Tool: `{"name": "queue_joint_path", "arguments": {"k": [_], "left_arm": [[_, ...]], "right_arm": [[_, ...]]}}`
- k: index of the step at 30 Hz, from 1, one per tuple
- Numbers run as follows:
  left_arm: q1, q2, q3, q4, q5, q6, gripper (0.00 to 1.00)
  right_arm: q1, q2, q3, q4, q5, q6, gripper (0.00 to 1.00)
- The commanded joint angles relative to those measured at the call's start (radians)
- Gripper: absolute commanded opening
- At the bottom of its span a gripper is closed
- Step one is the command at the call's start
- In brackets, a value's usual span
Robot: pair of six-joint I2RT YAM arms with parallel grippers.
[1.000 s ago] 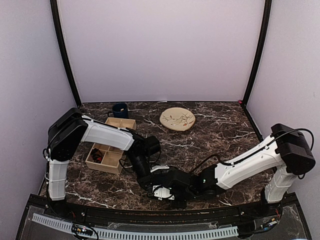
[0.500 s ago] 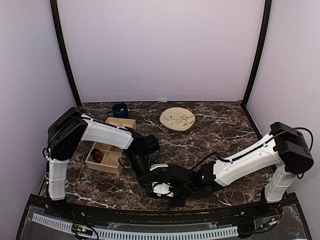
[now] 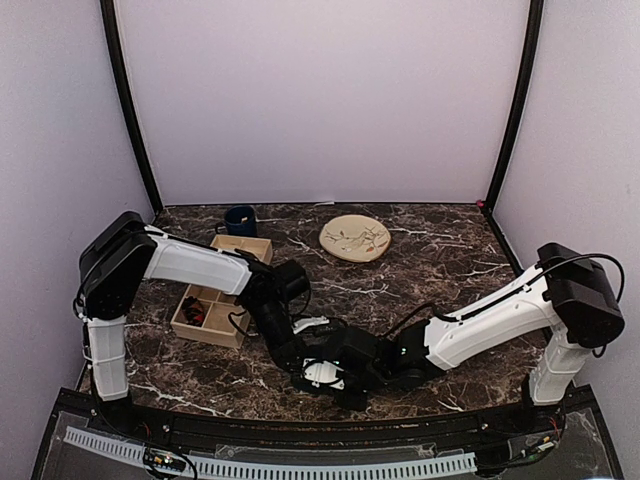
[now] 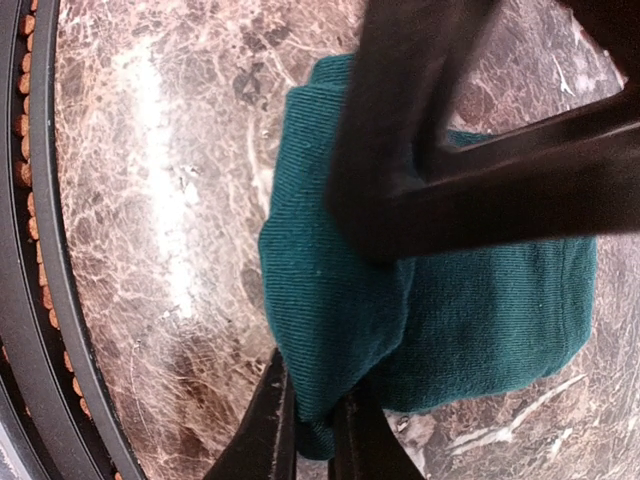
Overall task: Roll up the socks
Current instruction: Roll the sock at the center of the board.
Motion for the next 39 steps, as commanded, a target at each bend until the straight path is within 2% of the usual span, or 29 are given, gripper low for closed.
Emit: {"name": "queue_joint_path", "arguments": {"k": [1, 9, 23, 30, 39], "left_arm": [[0.025, -0.096, -0.034, 0.053, -0.019, -0.040, 0.30], [0.043, -0.181, -0.102, 0.145, -0.028, -0.104, 0.31], [0.049, -0.385, -0.298, 0.387, -0.333, -0.239, 0.32], [0.044, -0.497, -0.428, 0.542, -0.432, -0.317, 0.32], [-0.027, -0.605, -0.538, 0.627, -0.557, -0.295, 0.35]], "right_arm": [[-0.008, 0.045, -0.005, -0.069, -0.015, 0.010, 0.00], [-0.009, 0.048, 0.010, -0.087, -0.028, 0.024, 0.00], [-0.106, 0.074, 0.040, -0.131, -0.259, 0.077, 0.00], [-0.169, 0.095, 0.054, -0.158, -0.389, 0.086, 0.00], [-0.238, 0.105, 0.045, -0.151, -0.528, 0.117, 0.00]]}}
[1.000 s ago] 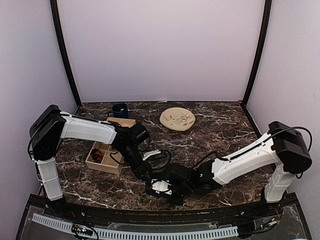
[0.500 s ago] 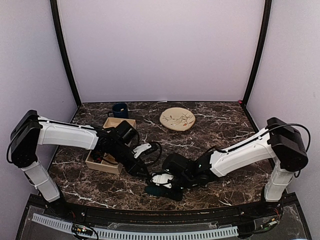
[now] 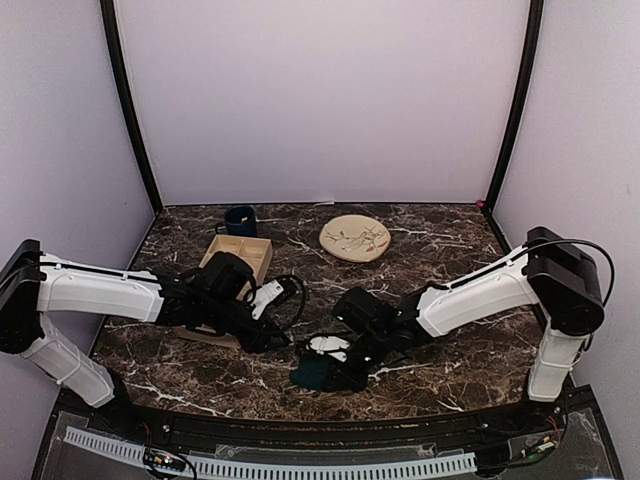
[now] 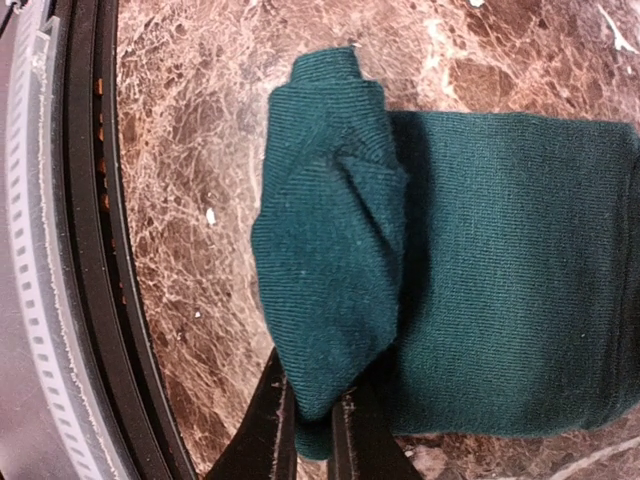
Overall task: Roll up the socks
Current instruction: Roll the sock at the center of the board.
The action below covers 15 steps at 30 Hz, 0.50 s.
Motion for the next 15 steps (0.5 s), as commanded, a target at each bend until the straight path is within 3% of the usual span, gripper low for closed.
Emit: {"name": "queue_joint_path", "arguments": {"k": [1, 8, 15], "left_arm": [[-0.049, -0.051, -0.040, 0.065, -0.089, 0.013, 0.35], [-0.138, -0.082, -0.067, 0.081, -0.152, 0.083, 0.34], [-0.191, -0.087, -0.069, 0.076, -0.103, 0.162, 0.37]], "right_arm": [[-0.035, 0.044, -0.025, -0.089, -0.085, 0.032, 0.00], [-0.075, 0.069, -0.018, -0.094, -0.197, 0.048, 0.00], [-0.097, 0.101, -0.007, -0.113, -0.268, 0.050, 0.00]]}}
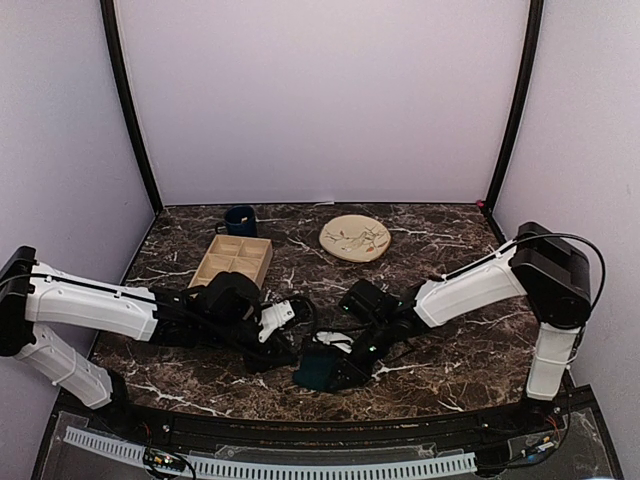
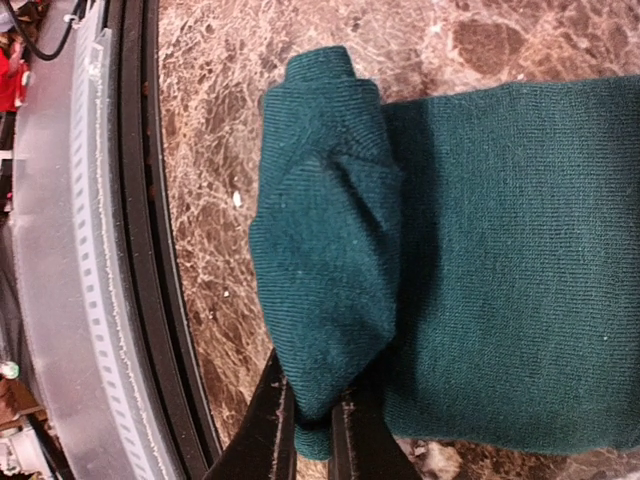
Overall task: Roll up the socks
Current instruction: Roll the sock at the center of the board.
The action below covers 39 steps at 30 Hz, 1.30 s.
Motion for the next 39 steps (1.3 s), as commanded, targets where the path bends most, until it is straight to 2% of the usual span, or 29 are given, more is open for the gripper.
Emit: {"name": "queue_joint_path", "arguments": {"k": [1, 5, 6, 13, 22, 33, 39], "left_arm": [[-0.033, -0.019, -0.007, 0.001, 0.020, 0.080, 0.37], [-0.082, 0.019, 0.014, -0.033, 0.007, 0.129, 0.38], [-0.131, 0.052, 0.033, -0.047, -0.028, 0.172, 0.38], [-0.204, 0.118, 0.059, -0.046, -0.090, 0.231, 0.38], [-0.230, 0.154, 0.075, -0.010, -0.174, 0.265, 0.39], [-0.239, 0.212, 0.095, -0.009, -0.174, 0.291, 0.39], [-0.243, 0.229, 0.095, 0.014, -0.221, 0.296, 0.40]], "right_arm": [[-0.015, 0.057, -0.013, -0.105, -0.031, 0.011, 0.00], [-0.029, 0.065, -0.011, -0.108, -0.062, 0.014, 0.00], [-0.037, 0.073, -0.004, -0.118, -0.082, 0.014, 0.00], [-0.044, 0.075, 0.009, -0.136, -0.097, 0.010, 0.00], [-0.045, 0.085, 0.025, -0.145, -0.107, 0.007, 0.00], [-0.045, 0.085, 0.033, -0.159, -0.113, 0.000, 0.00], [-0.045, 0.087, 0.036, -0.166, -0.121, -0.005, 0.00]]}}
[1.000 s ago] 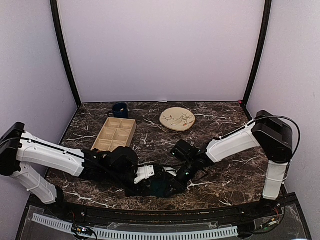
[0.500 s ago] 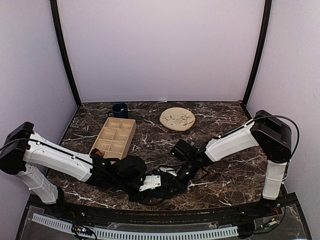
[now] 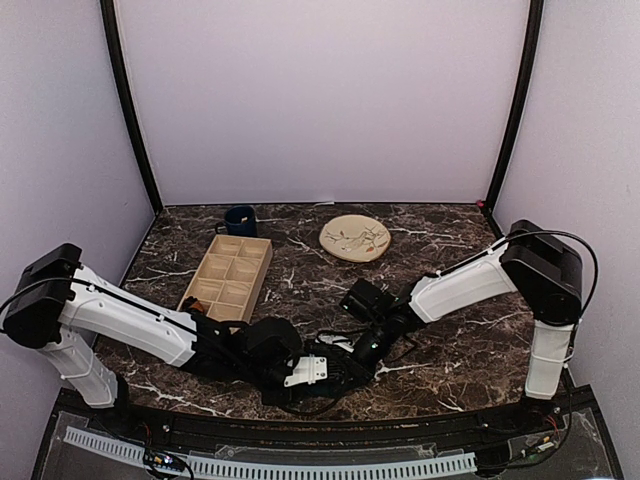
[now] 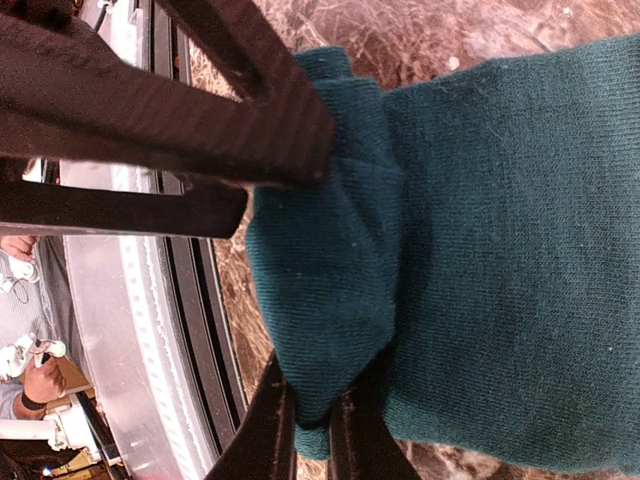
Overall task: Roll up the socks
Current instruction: Roll the sock at the center of the board.
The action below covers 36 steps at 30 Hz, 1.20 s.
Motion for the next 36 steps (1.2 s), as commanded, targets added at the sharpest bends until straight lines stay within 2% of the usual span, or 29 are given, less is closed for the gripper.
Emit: {"name": "queue_joint_path", "arguments": {"k": [1, 10, 15, 21, 25, 27, 31, 36], "left_arm": [[-0.009, 0.015, 0.018, 0.026, -0.042, 0.015, 0.40], [-0.015, 0.049, 0.028, 0.035, -0.041, 0.032, 0.38], [-0.013, 0.066, 0.033, 0.028, -0.045, 0.037, 0.26], [-0.015, 0.080, 0.044, 0.011, -0.048, 0.040, 0.01], [-0.014, 0.087, 0.055, -0.014, -0.043, 0.045, 0.00], [-0.015, 0.089, 0.059, -0.025, -0.037, 0.043, 0.00], [-0.014, 0.092, 0.065, -0.039, -0.026, 0.032, 0.00], [-0.009, 0.097, 0.065, -0.041, -0.014, 0.018, 0.00]], "right_arm": [[-0.005, 0.037, -0.002, -0.069, 0.028, -0.010, 0.00], [-0.005, 0.043, 0.006, -0.077, 0.020, -0.014, 0.00], [-0.005, 0.045, 0.012, -0.086, 0.021, -0.019, 0.00], [-0.008, 0.046, 0.012, -0.090, 0.026, -0.021, 0.00], [-0.014, 0.044, 0.012, -0.089, 0.029, -0.018, 0.00], [-0.019, 0.038, 0.005, -0.081, 0.033, -0.013, 0.04], [-0.034, 0.012, -0.030, -0.049, 0.036, 0.010, 0.20], [-0.062, -0.022, -0.072, -0.007, 0.014, 0.034, 0.27]]}}
